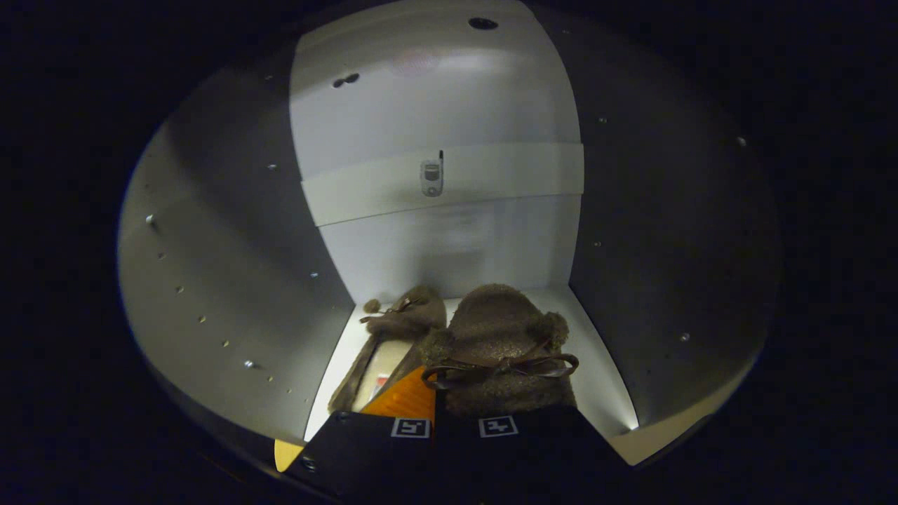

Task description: Open the shoe cabinet door, grab the shoes and put them into the shoe cabinet, then close the shoe cabinet door.

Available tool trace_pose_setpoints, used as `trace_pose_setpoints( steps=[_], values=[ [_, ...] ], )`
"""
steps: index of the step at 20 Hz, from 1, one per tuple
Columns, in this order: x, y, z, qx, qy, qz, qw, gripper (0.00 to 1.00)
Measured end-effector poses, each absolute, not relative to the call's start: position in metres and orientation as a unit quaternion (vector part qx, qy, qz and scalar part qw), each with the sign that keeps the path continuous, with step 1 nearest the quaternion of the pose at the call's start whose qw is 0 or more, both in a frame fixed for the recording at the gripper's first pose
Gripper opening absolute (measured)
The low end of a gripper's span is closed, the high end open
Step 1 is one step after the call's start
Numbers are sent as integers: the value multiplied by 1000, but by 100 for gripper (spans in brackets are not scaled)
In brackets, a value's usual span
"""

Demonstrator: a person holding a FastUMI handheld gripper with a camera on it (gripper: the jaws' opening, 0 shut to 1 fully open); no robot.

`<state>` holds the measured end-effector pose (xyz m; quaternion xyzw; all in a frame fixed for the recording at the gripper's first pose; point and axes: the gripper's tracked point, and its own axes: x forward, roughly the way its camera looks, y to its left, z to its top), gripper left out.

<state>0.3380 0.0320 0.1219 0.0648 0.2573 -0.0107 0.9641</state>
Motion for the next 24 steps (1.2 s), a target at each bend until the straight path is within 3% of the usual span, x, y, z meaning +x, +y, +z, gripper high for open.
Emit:
trace_pose_setpoints(
  steps=[11, 15, 24],
  values=[
    [399, 2, 63, 46, 299, -70, 951, 11],
    [394, 9, 65, 55, 301, -64, 950, 23],
    [349, 22, 92, 57, 287, -39, 955, 91]
  ],
)
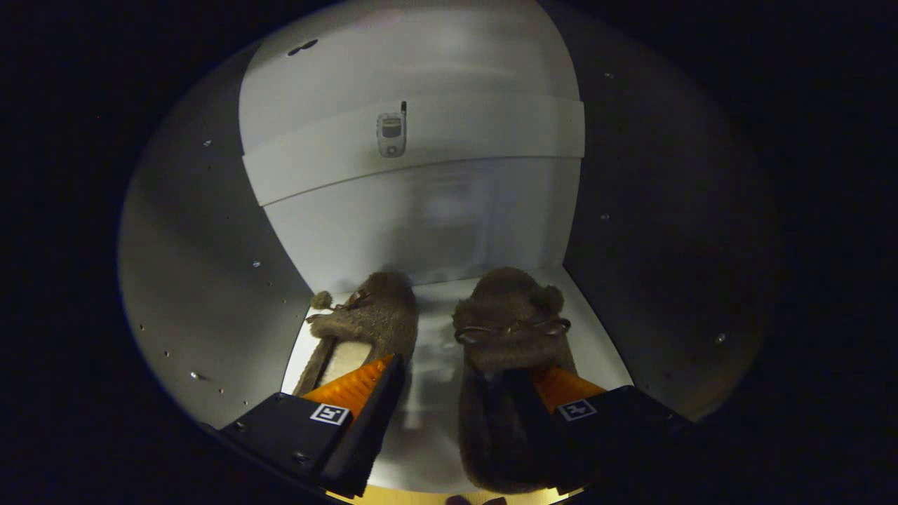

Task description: Open the shoe cabinet door, grab the shoes and put them into the shoe cabinet, then close the shoe cabinet door.

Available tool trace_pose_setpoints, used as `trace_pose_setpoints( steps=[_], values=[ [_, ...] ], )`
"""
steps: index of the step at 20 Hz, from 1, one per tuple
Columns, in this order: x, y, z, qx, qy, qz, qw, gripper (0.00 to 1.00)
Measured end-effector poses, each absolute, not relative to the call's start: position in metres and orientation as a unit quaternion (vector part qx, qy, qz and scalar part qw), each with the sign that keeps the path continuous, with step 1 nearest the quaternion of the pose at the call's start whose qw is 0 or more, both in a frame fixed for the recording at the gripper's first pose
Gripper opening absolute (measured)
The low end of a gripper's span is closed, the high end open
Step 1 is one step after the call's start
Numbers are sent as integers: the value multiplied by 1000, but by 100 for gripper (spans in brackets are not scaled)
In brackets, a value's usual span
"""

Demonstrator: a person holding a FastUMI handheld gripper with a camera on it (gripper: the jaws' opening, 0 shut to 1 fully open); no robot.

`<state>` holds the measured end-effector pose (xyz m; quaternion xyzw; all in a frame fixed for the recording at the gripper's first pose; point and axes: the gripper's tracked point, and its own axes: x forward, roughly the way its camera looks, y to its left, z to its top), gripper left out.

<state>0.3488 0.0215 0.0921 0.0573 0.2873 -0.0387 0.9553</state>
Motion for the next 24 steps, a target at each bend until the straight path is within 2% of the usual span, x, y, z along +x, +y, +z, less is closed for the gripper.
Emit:
trace_pose_setpoints(
  steps=[2, 8, 13, 24],
  values=[
    [335, 21, 107, 55, 264, -39, 962, 100],
    [281, 37, 158, 44, 173, -4, 984, 99],
    [205, 64, 206, 20, 94, 26, 995, 98],
    [42, 57, 260, -12, 13, 46, 999, 98]
  ],
)
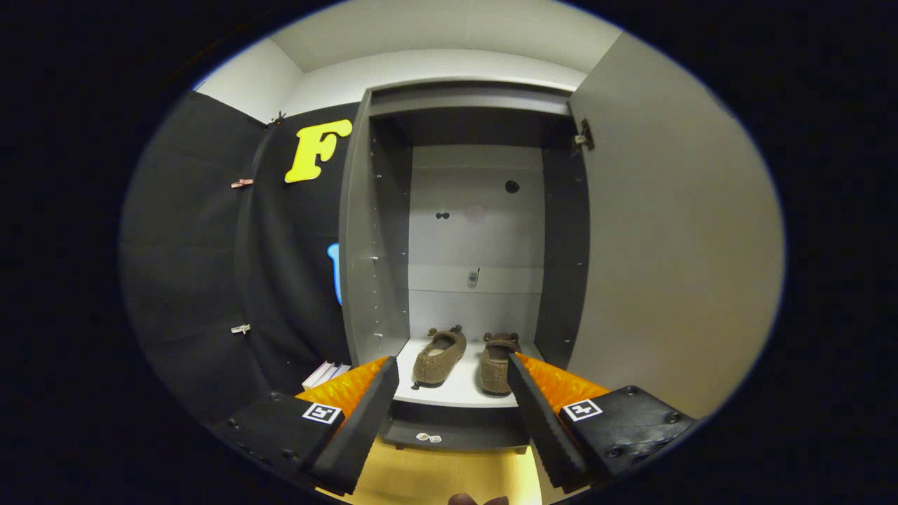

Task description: Open the shoe cabinet door, grab the shoes and put them into the shoe cabinet, then close the shoe cabinet door.

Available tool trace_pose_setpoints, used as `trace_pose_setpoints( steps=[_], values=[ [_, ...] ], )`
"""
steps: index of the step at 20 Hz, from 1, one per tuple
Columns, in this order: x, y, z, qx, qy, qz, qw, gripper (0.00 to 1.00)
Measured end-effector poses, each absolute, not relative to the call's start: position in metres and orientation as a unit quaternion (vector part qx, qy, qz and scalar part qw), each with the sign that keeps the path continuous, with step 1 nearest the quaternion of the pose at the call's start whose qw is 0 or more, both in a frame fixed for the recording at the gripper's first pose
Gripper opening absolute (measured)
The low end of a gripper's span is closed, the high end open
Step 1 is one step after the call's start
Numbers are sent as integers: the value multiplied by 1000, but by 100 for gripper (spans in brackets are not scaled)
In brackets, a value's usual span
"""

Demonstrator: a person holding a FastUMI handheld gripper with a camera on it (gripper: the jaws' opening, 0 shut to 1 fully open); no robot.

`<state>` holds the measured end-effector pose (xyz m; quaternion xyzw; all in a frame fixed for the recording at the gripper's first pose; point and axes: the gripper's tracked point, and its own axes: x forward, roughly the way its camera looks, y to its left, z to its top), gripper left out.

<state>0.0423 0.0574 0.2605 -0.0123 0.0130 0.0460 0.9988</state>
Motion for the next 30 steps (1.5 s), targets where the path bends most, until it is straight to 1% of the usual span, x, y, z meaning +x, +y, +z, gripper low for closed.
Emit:
trace_pose_setpoints(
  steps=[4, 9, 12, 15, 19, 22, 25, 30],
  values=[
    [-11, 43, 276, 12, -1, 53, 999, 98],
    [-76, 9, 298, 3, -16, 42, 999, 98],
    [-105, -22, 306, -15, -19, 20, 1000, 98],
    [-133, -58, 306, 2, -15, -6, 1000, 98],
    [-159, -108, 295, 18, -9, -36, 999, 98],
    [-164, -156, 290, 13, -12, -75, 997, 98],
    [-153, -206, 289, 9, -17, -115, 993, 98],
    [-117, -255, 270, 36, 10, -145, 989, 98]
  ],
)
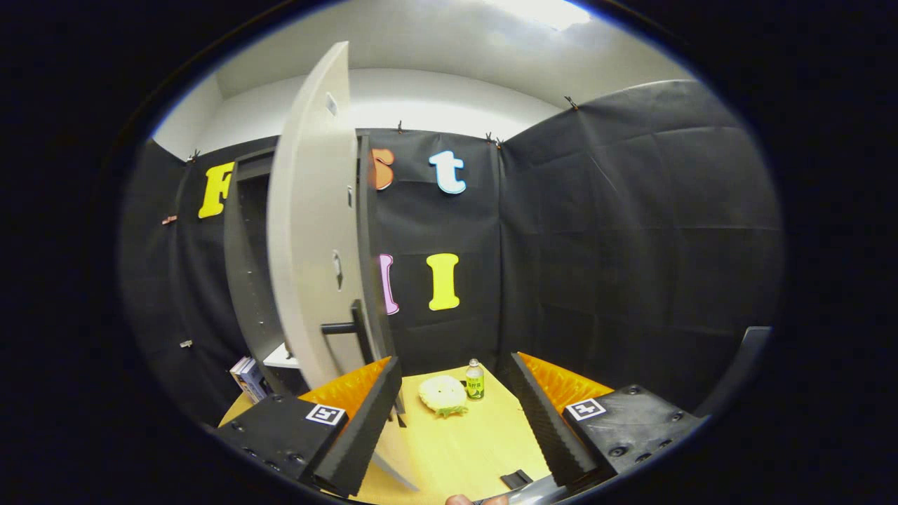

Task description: Open the shoe cabinet door, grab the shoes and put them into the shoe cabinet, then close the shoe cabinet door.

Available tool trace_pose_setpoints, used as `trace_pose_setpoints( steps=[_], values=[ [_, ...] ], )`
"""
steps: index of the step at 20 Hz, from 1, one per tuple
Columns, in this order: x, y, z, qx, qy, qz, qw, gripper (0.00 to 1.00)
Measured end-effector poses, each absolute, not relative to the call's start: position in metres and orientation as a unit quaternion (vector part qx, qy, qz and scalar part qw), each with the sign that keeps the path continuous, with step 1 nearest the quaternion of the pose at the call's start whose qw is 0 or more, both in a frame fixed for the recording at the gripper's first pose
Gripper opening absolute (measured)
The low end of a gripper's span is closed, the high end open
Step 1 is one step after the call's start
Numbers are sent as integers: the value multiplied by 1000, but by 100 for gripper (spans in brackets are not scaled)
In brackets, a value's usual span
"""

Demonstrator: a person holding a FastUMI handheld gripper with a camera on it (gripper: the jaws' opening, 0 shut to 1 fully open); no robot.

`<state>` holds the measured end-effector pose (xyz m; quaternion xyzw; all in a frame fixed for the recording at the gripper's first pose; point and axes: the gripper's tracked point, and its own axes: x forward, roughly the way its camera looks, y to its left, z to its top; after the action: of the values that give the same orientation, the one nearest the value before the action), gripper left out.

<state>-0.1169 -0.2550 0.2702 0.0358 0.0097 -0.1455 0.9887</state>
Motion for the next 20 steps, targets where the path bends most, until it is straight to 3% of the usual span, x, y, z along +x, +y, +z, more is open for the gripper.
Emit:
trace_pose_setpoints(
  steps=[13, 20],
  values=[
    [-98, -221, 262, 31, 25, -131, 991, 98],
    [-97, -151, 258, 36, 24, -82, 996, 98]
  ],
)
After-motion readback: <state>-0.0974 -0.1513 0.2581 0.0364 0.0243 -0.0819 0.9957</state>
